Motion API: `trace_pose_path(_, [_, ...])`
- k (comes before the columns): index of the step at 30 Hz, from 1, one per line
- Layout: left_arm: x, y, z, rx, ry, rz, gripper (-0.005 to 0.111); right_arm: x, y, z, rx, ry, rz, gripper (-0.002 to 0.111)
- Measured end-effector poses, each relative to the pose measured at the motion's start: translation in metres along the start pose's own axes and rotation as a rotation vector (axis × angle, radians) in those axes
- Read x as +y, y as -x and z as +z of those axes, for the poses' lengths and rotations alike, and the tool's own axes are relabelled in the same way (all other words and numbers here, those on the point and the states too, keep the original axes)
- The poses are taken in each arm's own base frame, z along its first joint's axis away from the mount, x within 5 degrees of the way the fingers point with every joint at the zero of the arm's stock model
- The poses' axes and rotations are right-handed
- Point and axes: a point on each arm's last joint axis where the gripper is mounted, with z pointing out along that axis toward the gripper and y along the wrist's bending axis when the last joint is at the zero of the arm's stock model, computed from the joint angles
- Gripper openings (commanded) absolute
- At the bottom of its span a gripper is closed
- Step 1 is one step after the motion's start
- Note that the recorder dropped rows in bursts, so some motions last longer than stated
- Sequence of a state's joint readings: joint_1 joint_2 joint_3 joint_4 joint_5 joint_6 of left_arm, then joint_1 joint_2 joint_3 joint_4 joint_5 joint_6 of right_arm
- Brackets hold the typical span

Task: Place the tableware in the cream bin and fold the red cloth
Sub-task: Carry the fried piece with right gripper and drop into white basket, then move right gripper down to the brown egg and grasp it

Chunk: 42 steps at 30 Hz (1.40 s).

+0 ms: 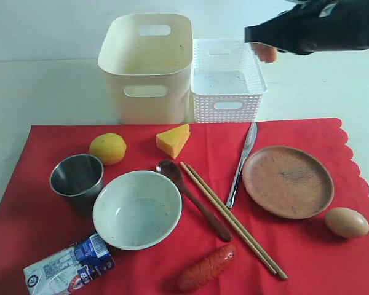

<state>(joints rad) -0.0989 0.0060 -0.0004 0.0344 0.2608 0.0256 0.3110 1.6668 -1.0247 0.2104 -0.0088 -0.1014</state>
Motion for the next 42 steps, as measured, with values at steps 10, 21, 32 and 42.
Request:
trace_pose_path(10, [0.0,0.0,0.0,0.0,0.0,0.0,0.003,0.016,-0.02,0.091,0.081,0.021,-0.023,0.005])
trace_pose_path(21, [0.0,0.0,0.0,0.0,0.0,0.0,0.003,0.014,-0.038,0.115,0.111,0.013,-0.024,0.055])
trace_pose_path(32, [0.0,0.0,0.0,0.0,0.0,0.0,0.003,0.019,-0.015,0.079,0.207,0.043,-0.098,0.068])
trace_pose_path(42, [0.0,0.0,0.0,0.0,0.0,0.0,0.003,0.017,0.007,-0.029,0.312,0.041,-0.14,0.068])
